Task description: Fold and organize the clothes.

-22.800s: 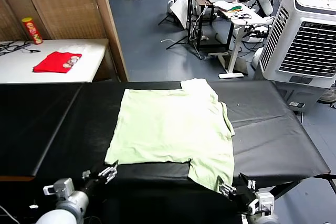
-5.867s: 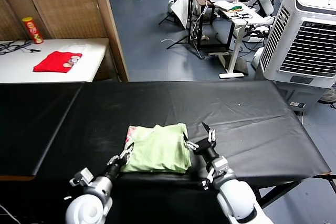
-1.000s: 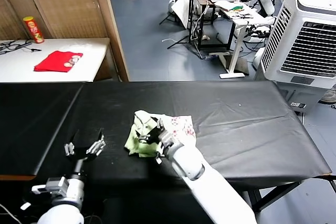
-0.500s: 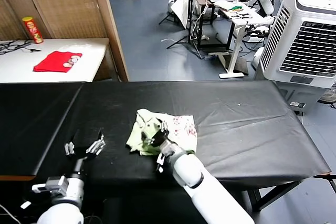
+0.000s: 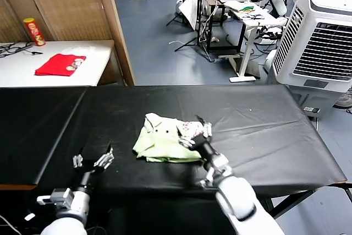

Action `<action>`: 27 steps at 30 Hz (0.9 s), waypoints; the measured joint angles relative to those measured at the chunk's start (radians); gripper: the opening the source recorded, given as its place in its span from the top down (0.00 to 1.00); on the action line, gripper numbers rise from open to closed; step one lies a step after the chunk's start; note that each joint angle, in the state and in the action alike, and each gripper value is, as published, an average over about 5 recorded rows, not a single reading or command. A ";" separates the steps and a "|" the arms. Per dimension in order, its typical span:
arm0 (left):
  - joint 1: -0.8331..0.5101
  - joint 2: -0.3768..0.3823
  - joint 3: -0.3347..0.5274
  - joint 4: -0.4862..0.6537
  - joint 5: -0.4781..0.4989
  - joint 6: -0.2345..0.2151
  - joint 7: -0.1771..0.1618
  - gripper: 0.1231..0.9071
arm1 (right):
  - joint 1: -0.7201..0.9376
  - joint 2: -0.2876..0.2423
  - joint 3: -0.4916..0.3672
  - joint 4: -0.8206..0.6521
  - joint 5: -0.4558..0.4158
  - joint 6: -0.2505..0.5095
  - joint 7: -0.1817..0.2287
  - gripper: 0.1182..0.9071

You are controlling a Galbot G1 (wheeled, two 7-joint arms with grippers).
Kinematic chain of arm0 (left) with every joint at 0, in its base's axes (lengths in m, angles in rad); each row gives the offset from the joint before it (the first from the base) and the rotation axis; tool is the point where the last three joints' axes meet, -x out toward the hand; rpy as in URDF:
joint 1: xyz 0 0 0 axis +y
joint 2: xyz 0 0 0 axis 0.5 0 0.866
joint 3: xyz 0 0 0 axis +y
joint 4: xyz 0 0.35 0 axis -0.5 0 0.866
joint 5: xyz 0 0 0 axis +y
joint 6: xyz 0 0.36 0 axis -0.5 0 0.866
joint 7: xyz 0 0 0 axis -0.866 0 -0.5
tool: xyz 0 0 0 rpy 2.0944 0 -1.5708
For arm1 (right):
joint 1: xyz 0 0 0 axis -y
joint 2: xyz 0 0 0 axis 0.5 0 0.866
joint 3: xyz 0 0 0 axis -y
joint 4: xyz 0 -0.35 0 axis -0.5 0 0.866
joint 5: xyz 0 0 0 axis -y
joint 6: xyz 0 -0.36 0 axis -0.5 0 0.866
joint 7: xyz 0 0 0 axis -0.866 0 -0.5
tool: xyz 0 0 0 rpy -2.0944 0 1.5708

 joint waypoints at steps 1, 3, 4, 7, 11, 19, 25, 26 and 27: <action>0.010 0.007 0.000 -0.007 -0.003 0.003 -0.004 0.14 | -0.043 0.001 0.026 0.021 0.000 0.013 0.006 0.14; 0.033 0.021 -0.001 -0.024 -0.011 0.003 -0.011 0.14 | -0.131 0.005 0.077 0.058 -0.001 0.040 0.017 0.14; 0.047 0.027 -0.001 -0.033 -0.017 0.003 -0.014 0.14 | -0.176 0.006 0.100 0.075 -0.001 0.052 0.023 0.14; 0.096 0.041 -0.003 -0.057 -0.028 0.002 -0.019 0.14 | -0.296 0.009 0.162 0.117 -0.004 0.080 0.039 0.14; 0.169 0.044 -0.002 -0.080 -0.036 0.002 -0.039 0.14 | -0.421 0.006 0.227 0.163 -0.009 0.091 0.071 0.14; 0.286 0.034 -0.010 -0.131 -0.063 0.063 -0.080 0.14 | -0.596 0.014 0.264 0.252 -0.016 0.014 0.152 0.14; 0.341 0.034 -0.026 -0.180 -0.064 0.096 -0.076 0.14 | -0.669 0.018 0.265 0.282 -0.009 -0.038 0.162 0.14; 0.345 0.033 -0.027 -0.185 -0.063 0.100 -0.076 0.14 | -0.674 0.018 0.265 0.284 -0.009 -0.039 0.162 0.14; 0.347 0.031 -0.028 -0.190 -0.062 0.103 -0.076 0.14 | -0.679 0.018 0.266 0.285 -0.009 -0.039 0.162 0.14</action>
